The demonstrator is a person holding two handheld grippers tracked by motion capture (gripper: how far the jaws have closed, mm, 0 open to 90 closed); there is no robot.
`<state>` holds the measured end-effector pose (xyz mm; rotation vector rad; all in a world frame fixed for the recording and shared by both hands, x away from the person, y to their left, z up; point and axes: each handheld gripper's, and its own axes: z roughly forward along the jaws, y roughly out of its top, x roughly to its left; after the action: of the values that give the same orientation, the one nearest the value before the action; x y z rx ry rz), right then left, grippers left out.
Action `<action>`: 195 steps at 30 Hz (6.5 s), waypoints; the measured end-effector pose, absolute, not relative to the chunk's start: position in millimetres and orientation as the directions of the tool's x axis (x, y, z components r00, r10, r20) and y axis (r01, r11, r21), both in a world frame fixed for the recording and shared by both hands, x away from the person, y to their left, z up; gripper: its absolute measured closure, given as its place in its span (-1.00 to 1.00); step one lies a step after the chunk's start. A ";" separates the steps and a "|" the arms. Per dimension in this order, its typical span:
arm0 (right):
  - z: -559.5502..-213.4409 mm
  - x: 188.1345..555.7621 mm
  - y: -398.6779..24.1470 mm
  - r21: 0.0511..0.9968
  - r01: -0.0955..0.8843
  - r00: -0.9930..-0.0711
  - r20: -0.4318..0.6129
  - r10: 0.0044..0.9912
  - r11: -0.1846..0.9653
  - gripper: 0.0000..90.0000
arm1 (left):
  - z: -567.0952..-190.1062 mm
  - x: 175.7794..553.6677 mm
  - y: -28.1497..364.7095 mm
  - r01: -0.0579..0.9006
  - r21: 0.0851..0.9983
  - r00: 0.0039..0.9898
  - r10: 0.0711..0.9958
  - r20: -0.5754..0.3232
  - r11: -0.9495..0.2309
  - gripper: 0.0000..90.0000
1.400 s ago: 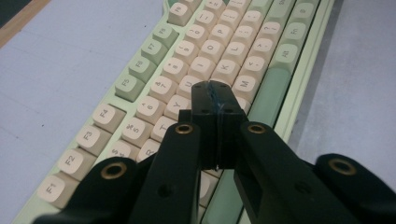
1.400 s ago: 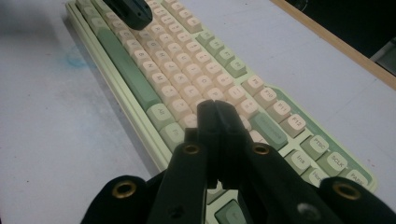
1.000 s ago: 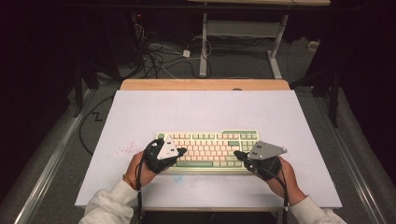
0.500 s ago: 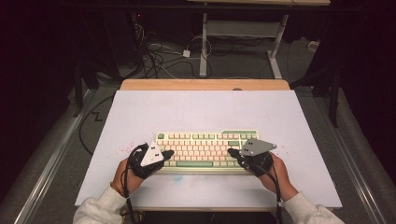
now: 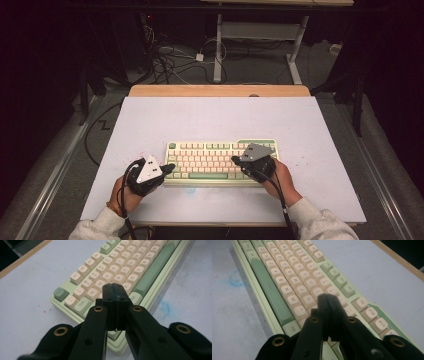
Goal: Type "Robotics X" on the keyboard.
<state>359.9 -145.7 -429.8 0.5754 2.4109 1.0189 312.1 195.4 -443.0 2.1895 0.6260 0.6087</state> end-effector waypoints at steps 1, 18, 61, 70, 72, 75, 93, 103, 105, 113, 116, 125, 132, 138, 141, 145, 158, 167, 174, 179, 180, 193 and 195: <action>-430.5 361.5 -143.7 0.745 0.197 -0.807 -0.246 0.536 0.638 1.00 | -443.5 311.1 196.6 0.249 0.773 0.767 0.606 0.210 -0.583 0.94; -442.7 381.8 -120.5 0.708 0.217 -0.810 -0.253 0.528 0.672 1.00 | -450.2 302.7 209.7 0.255 0.757 0.752 0.616 0.236 -0.602 0.95; -431.4 369.9 -126.4 0.742 0.196 -0.801 -0.255 0.541 0.641 1.00 | -454.4 303.8 203.8 0.263 0.739 0.773 0.594 0.224 -0.620 0.95; -425.3 363.7 -134.7 0.759 0.188 -0.798 -0.252 0.547 0.623 1.00 | -453.1 303.3 202.8 0.256 0.743 0.776 0.589 0.224 -0.619 0.95; -424.5 362.1 -136.8 0.761 0.184 -0.799 -0.253 0.546 0.622 1.00 | -452.7 303.2 202.1 0.253 0.743 0.777 0.588 0.225 -0.619 0.94; -423.1 359.1 -139.8 0.764 0.183 -0.798 -0.252 0.547 0.619 1.00 | -451.6 303.2 201.2 0.249 0.745 0.778 0.586 0.227 -0.618 0.94; -414.7 341.2 -155.1 0.780 0.165 -0.797 -0.255 0.548 0.604 1.00 | -439.6 315.8 181.1 0.241 0.755 0.787 0.578 0.216 -0.610 0.95; -414.9 333.1 -165.0 0.779 0.169 -0.796 -0.253 0.550 0.604 1.00 | -434.3 333.8 156.3 0.240 0.746 0.806 0.556 0.203 -0.621 0.94; -414.8 331.4 -166.7 0.778 0.168 -0.796 -0.256 0.549 0.606 1.00 | -434.1 337.8 150.4 0.242 0.744 0.811 0.551 0.196 -0.622 0.94; -416.8 327.1 -172.5 0.775 0.172 -0.798 -0.252 0.547 0.608 1.00 | -433.7 354.6 125.0 0.248 0.713 0.833 0.520 0.189 -0.656 0.95; -417.3 326.1 -174.3 0.773 0.173 -0.800 -0.252 0.545 0.610 1.00 | -434.6 360.4 114.5 0.251 0.690 0.847 0.499 0.183 -0.679 0.95; -417.4 326.9 -177.2 0.773 0.174 -0.798 -0.252 0.547 0.610 1.00 | -439.6 373.3 98.4 0.272 0.658 0.837 0.510 0.198 -0.702 0.94; -418.6 327.7 -176.0 0.769 0.178 -0.799 -0.251 0.546 0.614 1.00 | -442.6 381.4 97.5 0.293 0.653 0.833 0.522 0.185 -0.699 0.95; -418.7 328.5 -176.8 0.769 0.179 -0.799 -0.250 0.546 0.614 1.00 | -444.7 385.1 95.2 0.299 0.646 0.833 0.522 0.182 -0.702 0.95; -419.1 329.2 -177.4 0.767 0.181 -0.799 -0.250 0.547 0.615 1.00 | -446.1 386.1 93.0 0.300 0.638 0.834 0.520 0.185 -0.709 0.94; -419.3 329.2 -177.7 0.766 0.181 -0.799 -0.251 0.547 0.616 1.00 | -446.8 387.0 91.2 0.298 0.636 0.836 0.517 0.187 -0.712 0.94; -418.5 329.3 -178.2 0.767 0.180 -0.799 -0.251 0.546 0.616 1.00 | -443.2 384.0 91.3 0.279 0.636 0.840 0.504 0.201 -0.719 0.95; -417.4 329.4 -178.6 0.770 0.178 -0.796 -0.254 0.550 0.613 1.00 | -438.2 380.2 95.8 0.266 0.667 0.829 0.519 0.211 -0.696 0.95; -416.2 329.7 -180.7 0.775 0.175 -0.793 -0.255 0.553 0.608 1.00 | -432.7 376.5 102.9 0.260 0.696 0.817 0.537 0.212 -0.669 0.95; -416.5 329.9 -180.4 0.774 0.175 -0.793 -0.255 0.553 0.609 1.00 | -430.5 372.8 105.3 0.251 0.700 0.815 0.537 0.219 -0.668 0.95; -416.8 330.2 -180.6 0.773 0.176 -0.792 -0.256 0.554 0.610 1.00 | -429.7 371.5 106.2 0.247 0.703 0.814 0.537 0.223 -0.667 0.95; -416.8 331.5 -181.4 0.774 0.177 -0.791 -0.256 0.556 0.608 1.00 | -425.4 357.7 117.7 0.212 0.724 0.809 0.533 0.247 -0.657 0.94; -416.9 331.6 -181.6 0.775 0.180 -0.788 -0.255 0.560 0.606 1.00 | -425.7 356.4 120.4 0.209 0.726 0.808 0.534 0.249 -0.655 0.94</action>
<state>331.6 -181.6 -416.9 0.5864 2.3538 1.0610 356.4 120.4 -425.7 2.2736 0.5447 0.5865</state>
